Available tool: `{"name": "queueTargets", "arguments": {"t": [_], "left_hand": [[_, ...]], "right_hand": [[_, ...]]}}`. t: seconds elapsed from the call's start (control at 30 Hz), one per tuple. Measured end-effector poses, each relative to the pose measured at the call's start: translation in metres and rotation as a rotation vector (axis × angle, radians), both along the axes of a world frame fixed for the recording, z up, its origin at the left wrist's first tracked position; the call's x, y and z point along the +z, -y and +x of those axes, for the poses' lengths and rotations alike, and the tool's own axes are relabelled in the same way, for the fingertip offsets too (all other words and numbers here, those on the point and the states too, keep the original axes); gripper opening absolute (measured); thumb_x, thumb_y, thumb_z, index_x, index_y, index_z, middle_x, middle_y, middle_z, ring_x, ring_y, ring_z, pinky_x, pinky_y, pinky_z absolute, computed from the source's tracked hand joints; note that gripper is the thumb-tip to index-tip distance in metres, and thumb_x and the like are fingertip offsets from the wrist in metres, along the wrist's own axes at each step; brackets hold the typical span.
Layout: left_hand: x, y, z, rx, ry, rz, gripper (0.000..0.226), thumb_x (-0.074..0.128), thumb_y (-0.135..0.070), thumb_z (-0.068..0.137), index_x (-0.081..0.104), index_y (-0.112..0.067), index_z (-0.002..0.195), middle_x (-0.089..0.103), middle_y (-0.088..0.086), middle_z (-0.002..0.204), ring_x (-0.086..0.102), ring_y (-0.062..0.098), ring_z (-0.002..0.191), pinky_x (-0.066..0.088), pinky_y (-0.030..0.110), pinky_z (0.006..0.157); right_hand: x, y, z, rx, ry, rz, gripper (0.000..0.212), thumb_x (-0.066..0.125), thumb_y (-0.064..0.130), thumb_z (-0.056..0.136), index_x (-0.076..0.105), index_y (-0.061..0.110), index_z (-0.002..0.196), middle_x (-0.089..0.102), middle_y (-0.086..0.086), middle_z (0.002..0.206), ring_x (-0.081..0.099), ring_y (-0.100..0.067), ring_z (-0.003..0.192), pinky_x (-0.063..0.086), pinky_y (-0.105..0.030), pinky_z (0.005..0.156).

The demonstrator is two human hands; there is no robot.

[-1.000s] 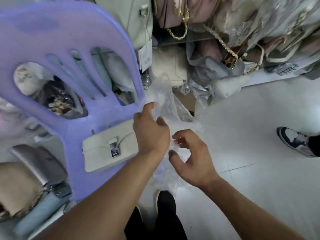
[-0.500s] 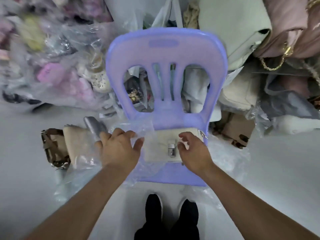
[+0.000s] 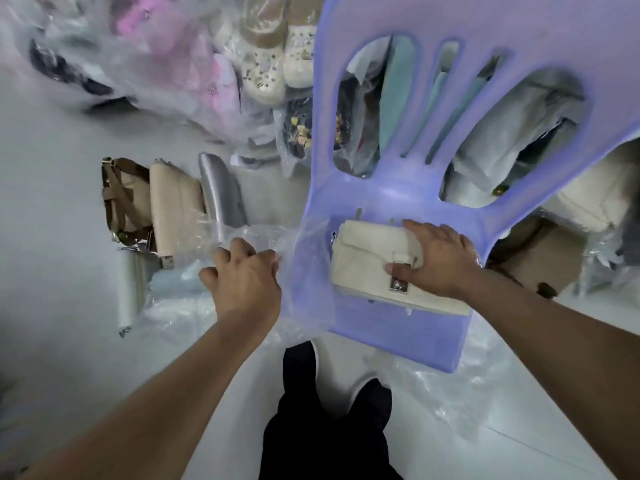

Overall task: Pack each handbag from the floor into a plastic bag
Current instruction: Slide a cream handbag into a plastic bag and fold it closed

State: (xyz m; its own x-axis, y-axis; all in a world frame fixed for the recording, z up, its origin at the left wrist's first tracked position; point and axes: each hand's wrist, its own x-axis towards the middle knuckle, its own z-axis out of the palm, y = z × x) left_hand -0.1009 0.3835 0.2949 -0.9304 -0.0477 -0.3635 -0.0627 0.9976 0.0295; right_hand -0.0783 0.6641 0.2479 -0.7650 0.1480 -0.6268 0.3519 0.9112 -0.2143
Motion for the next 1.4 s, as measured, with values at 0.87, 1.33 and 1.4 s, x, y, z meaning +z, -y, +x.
{"name": "queueTargets", "arguments": {"t": [0.87, 1.33, 1.4], "left_hand": [[-0.021, -0.028, -0.03, 0.074, 0.043, 0.53, 0.045, 0.042, 0.002, 0.093, 0.059, -0.02, 0.129, 0.064, 0.004, 0.117, 0.062, 0.019, 0.104, 0.042, 0.023, 0.079], [0.01, -0.055, -0.046, 0.414, 0.0, 1.001, 0.023, 0.05, -0.017, 0.101, 0.067, -0.033, 0.104, 0.07, -0.013, 0.09, 0.06, 0.001, 0.069, 0.046, 0.011, 0.06], [0.016, -0.059, -0.046, 0.255, -0.002, 0.993, 0.025, 0.05, -0.015, 0.102, 0.067, -0.033, 0.104, 0.07, -0.014, 0.095, 0.061, -0.002, 0.076, 0.045, 0.008, 0.064]], "right_hand": [[0.089, -0.036, -0.006, -0.479, 0.013, -0.703, 0.069, 0.098, 0.03, 0.052, 0.067, 0.023, 0.114, 0.08, 0.005, 0.095, 0.077, -0.012, 0.087, 0.062, -0.029, 0.073], [0.048, 0.005, 0.028, -0.333, 0.02, -0.41, 0.075, 0.096, 0.063, 0.044, 0.061, 0.025, 0.098, 0.069, 0.005, 0.096, 0.065, -0.015, 0.09, 0.058, -0.044, 0.081], [0.049, 0.012, 0.028, -0.331, 0.013, -0.38, 0.074, 0.095, 0.064, 0.044, 0.059, 0.025, 0.096, 0.068, 0.005, 0.095, 0.064, -0.015, 0.089, 0.058, -0.042, 0.078]]}}
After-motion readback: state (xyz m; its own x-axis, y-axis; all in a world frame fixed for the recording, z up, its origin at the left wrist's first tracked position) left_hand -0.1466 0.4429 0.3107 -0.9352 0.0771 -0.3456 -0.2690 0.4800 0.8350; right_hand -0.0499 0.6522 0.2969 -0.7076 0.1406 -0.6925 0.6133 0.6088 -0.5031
